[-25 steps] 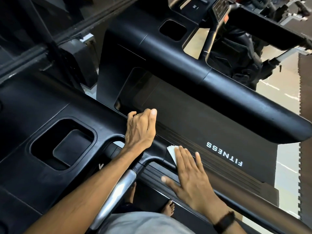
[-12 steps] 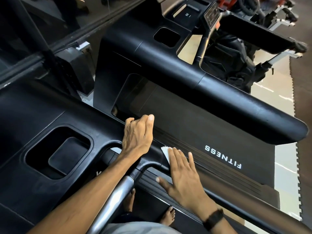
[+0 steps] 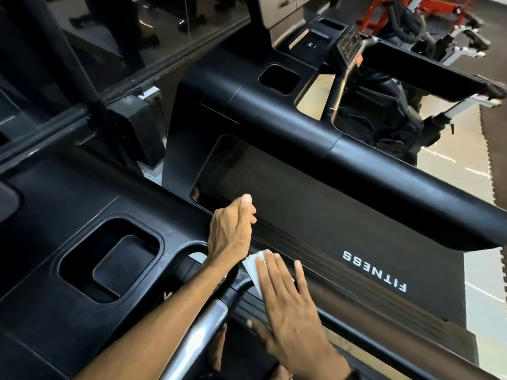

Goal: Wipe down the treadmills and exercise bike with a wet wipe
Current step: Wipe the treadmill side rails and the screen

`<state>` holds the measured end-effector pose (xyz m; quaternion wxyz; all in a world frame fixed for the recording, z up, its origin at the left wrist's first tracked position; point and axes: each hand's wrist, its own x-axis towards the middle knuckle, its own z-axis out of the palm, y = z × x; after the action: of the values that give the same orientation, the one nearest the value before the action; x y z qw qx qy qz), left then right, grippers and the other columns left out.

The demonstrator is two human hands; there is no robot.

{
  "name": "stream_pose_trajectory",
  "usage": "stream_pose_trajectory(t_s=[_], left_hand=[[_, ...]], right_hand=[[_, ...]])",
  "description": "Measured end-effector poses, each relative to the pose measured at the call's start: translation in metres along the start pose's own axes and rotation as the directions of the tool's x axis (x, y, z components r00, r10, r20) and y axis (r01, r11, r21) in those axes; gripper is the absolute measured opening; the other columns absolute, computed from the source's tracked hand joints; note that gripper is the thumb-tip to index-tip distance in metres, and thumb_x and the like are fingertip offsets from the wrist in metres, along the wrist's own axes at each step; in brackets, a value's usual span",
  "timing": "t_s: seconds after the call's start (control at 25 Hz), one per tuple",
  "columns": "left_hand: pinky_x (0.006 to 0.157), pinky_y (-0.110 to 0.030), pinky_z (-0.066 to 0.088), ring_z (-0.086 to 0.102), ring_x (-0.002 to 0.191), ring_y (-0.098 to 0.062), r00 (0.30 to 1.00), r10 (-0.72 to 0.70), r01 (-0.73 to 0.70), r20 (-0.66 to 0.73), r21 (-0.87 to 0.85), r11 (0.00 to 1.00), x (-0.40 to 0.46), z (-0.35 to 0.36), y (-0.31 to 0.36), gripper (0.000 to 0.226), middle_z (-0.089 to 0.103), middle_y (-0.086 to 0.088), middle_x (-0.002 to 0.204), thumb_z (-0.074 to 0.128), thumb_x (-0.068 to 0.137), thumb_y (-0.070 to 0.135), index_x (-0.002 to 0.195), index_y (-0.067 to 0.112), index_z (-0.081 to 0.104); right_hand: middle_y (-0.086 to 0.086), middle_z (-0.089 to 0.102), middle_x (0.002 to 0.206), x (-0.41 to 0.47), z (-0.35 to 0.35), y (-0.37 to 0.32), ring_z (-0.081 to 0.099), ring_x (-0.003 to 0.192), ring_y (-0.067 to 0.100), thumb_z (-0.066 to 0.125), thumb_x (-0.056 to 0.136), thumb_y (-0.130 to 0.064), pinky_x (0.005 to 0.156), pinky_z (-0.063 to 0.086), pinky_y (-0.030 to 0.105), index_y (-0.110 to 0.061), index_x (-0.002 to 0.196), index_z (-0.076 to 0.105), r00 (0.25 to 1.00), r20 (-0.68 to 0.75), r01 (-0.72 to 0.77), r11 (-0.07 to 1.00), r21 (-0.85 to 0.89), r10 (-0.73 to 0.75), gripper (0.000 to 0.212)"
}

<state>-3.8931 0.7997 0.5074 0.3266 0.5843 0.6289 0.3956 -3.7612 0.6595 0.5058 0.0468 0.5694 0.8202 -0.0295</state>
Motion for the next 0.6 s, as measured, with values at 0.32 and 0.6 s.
stream_pose_trajectory(t_s=[0.32, 0.6], left_hand=[[0.082, -0.045, 0.052, 0.067, 0.078, -0.018, 0.998, -0.029, 0.030, 0.049, -0.004, 1.000, 0.001, 0.001, -0.002, 0.068, 0.071, 0.012, 0.070, 0.010, 0.091, 0.068, 0.078, 0.027, 0.063], [0.083, -0.038, 0.045, 0.064, 0.074, -0.028, 0.964, 0.198, -0.233, 0.176, 0.210, 0.950, -0.008, -0.002, 0.010, 0.077, 0.070, -0.004, 0.071, 0.007, 0.096, 0.059, 0.088, 0.009, 0.066]], right_hand=[[0.015, 0.014, 0.167, -0.009, -0.004, -0.015, 0.015, 0.154, 0.030, 0.056, 0.082, -0.056, 0.116, 0.015, 0.054, -0.010, 0.160, 0.020, 0.988, -0.051, 0.142, 0.989, -0.048, -0.144, 0.097], [0.017, 0.046, 0.152, -0.005, 0.012, 0.004, 0.046, 0.140, 0.033, 0.038, 0.094, -0.058, 0.114, 0.019, 0.063, -0.001, 0.151, 0.038, 0.953, -0.094, -0.284, 0.958, 0.036, 0.286, 0.081]])
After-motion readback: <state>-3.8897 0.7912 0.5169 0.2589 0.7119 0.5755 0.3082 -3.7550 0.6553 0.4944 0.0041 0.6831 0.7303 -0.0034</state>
